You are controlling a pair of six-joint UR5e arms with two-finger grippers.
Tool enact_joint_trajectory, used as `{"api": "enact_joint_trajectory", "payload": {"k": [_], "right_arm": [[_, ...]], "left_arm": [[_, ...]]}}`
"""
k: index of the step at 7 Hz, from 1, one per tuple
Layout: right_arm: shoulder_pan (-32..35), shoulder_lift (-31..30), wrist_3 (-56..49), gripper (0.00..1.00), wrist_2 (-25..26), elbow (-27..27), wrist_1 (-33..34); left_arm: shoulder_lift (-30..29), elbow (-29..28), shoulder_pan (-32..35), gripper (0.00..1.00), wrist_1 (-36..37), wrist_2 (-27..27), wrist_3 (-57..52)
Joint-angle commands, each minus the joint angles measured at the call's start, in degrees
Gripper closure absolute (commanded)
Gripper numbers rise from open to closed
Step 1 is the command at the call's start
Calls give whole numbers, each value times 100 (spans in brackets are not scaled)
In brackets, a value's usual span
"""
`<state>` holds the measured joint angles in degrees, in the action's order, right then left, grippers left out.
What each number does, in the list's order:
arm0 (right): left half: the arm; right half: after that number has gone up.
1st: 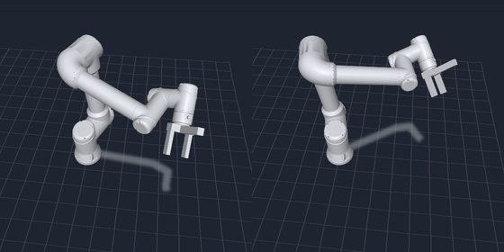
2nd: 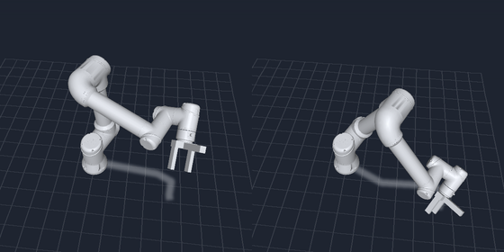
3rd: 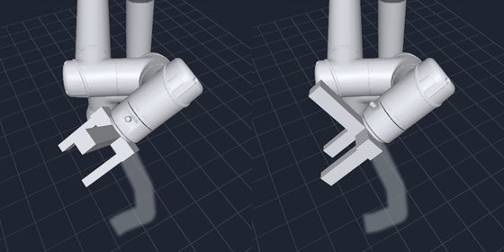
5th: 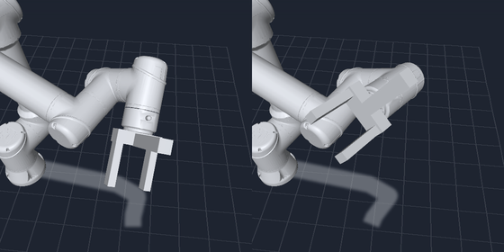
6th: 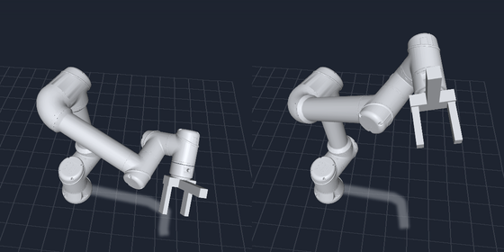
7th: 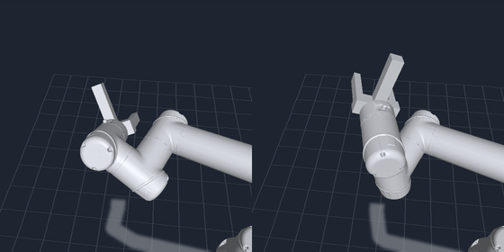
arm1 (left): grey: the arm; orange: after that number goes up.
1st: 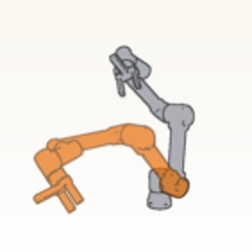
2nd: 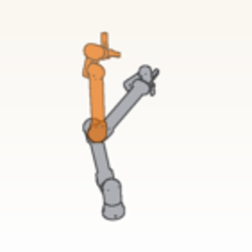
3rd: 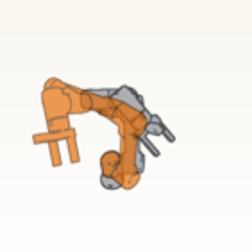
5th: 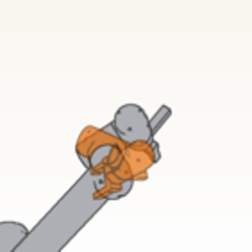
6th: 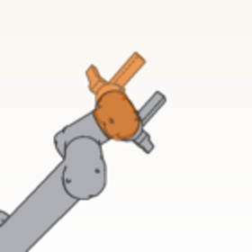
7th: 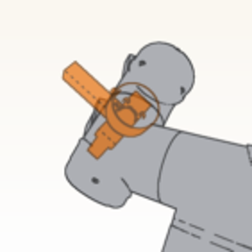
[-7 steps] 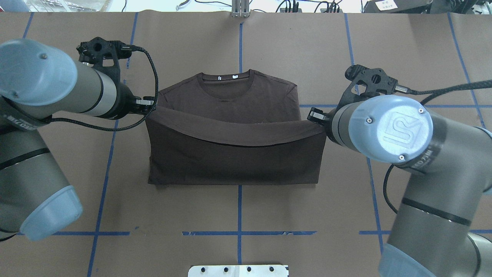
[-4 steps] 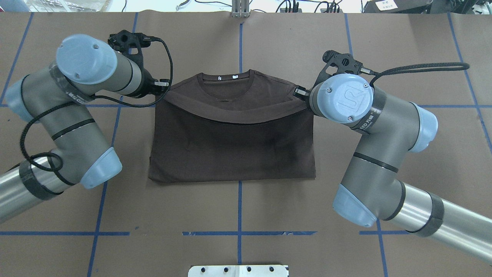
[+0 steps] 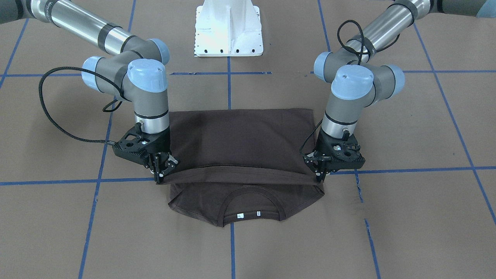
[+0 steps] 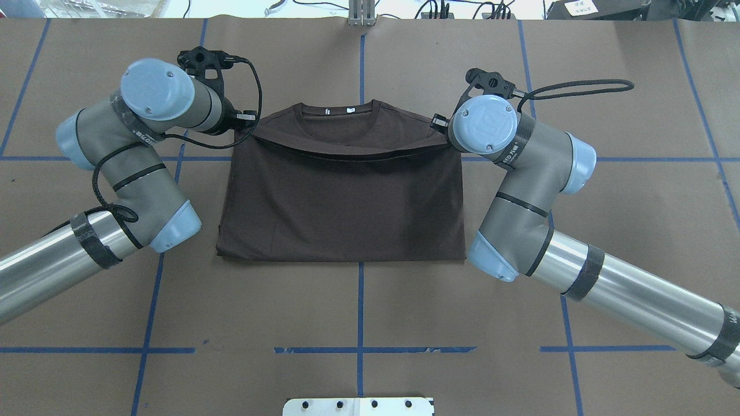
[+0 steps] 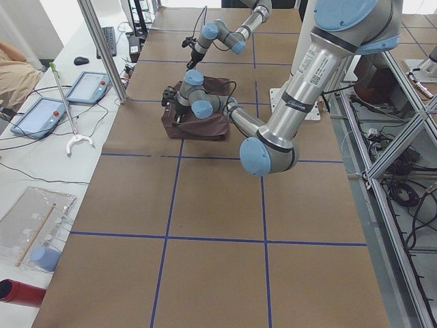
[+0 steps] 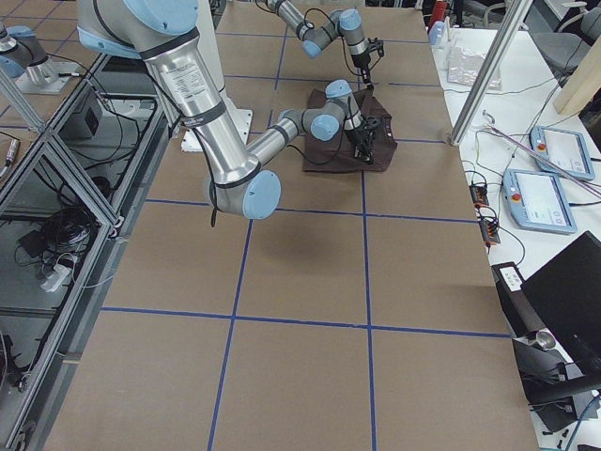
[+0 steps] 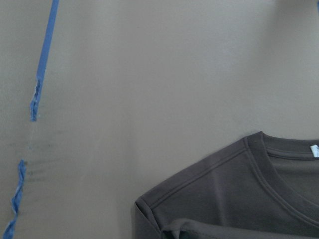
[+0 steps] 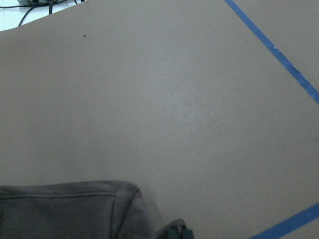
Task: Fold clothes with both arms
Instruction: 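Lower the hem onto the shirt near the collar and open both grippers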
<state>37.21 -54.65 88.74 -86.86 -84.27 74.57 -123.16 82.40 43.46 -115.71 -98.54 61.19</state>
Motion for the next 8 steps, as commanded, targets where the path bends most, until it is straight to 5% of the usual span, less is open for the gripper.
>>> {"api": "enact_joint_trajectory", "payload": {"k": [1,3,4,5,8], "right_arm": [[50,33,-32,100,-59,253,-162],[50,16,-32,100,-59,279,-162],[32,16,-76,1,-59,366,-162],[41,50,-224,0,-76,341,-171],[94,-177,-744,0,-560,-132,-189]], "left_arm": [[-85,-329,-5,100,-162,63,-2],[-77,-374,-5,99,-198,63,-11],[-68,-365,-5,21,-198,63,-428],[10,-226,21,0,-241,63,-781],[1149,1405,-74,0,-267,19,-680]]}}
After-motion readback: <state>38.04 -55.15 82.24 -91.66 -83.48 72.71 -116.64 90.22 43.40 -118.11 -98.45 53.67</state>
